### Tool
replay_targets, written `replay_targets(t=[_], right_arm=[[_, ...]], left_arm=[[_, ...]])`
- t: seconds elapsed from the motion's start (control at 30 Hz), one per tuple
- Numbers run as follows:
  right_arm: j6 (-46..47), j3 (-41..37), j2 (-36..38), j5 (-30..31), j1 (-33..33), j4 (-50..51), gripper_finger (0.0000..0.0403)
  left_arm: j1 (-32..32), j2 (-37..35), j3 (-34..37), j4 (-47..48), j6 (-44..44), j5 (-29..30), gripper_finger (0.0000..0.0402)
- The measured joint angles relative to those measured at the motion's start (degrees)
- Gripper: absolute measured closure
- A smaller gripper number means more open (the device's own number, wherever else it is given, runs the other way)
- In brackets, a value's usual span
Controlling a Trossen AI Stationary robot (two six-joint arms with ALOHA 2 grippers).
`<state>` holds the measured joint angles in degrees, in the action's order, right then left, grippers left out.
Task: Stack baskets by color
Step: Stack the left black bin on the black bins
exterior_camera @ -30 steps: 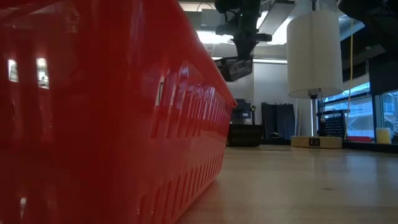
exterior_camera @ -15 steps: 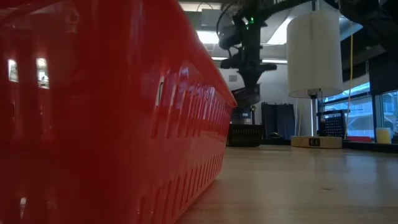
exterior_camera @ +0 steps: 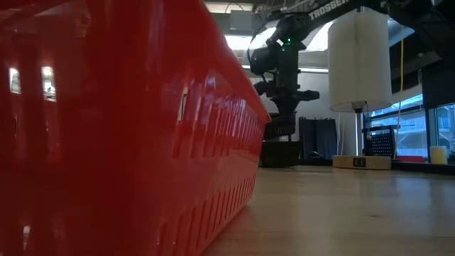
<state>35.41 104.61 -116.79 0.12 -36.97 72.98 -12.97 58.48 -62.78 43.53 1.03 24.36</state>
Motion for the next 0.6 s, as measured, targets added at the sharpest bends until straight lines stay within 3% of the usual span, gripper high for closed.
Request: replay_targets(t=[0.6], right_arm=[[3.0,-1.0,-0.2,-0.1,0.0,-3.9,0.0367]], left_arm=[[-1.7,0.0,0.0,0.0,-1.7,-0.2,0.0344]])
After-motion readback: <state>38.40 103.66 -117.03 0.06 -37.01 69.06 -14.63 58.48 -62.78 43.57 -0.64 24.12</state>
